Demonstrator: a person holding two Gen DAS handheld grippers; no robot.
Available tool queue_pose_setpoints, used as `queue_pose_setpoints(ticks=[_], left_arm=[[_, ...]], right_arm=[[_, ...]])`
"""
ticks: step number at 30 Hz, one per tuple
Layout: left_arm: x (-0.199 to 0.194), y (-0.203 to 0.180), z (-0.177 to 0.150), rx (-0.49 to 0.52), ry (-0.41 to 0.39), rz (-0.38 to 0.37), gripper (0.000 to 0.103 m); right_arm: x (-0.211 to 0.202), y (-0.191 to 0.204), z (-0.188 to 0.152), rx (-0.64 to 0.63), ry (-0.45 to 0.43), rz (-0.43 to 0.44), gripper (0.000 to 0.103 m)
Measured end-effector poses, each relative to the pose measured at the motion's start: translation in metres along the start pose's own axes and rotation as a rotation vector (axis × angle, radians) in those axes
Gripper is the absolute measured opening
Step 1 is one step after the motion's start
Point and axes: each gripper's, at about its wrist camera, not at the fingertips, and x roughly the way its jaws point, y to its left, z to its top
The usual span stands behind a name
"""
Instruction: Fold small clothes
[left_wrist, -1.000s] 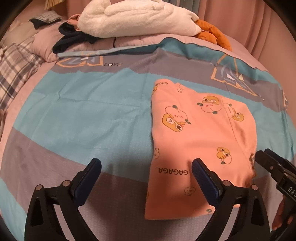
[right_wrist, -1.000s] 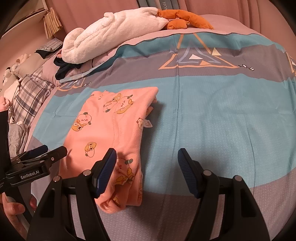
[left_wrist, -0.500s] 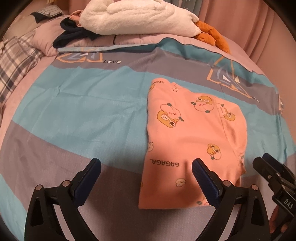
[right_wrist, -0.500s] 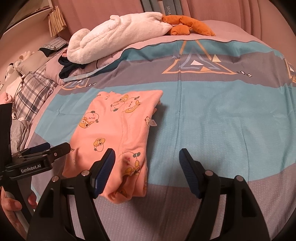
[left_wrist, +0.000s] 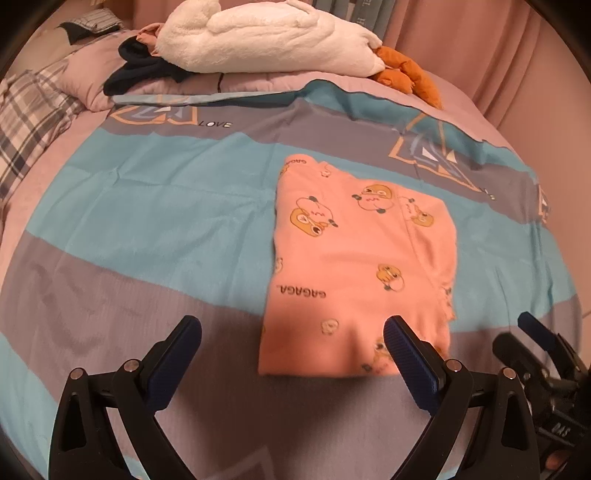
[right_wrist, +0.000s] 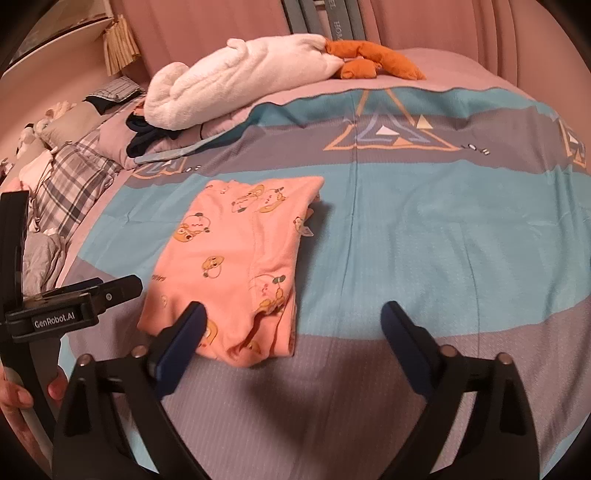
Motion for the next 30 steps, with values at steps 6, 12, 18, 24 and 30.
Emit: queue_pose_setpoints(ticks=[6,12,18,24,30], left_arm=[[-0.017,-0.007,-0.009,0.021,-0.011,-0.009,0.099],[-0.033,-0.014,-0.017,0.042,-0.029,0.011,0.099],[-0.053,-0.018,-0.026,0.059,-0.068,0.025,0.099],[-0.075,-0.022,-0.036,0.075,-0.116,0.051,0.099],[-0.091,-0.023,-0.053,0.084,-0.152,0.059,0.099]], right_arm=[[-0.021,0.006,-0.008,-0.036,-0.016,0.013,0.103],[-0.039,0.016,-0.015,-0.064,-0.032,0.020,0.103],[-0.056,0.026,-0.020,-0.099,-0.052,0.011,0.103],[-0.073,0.034,-0.025,-0.112,-0.054,0.010,0.103],[-0.090,0.043,-0.034,-0.127,-0.072,0.010,0.103]])
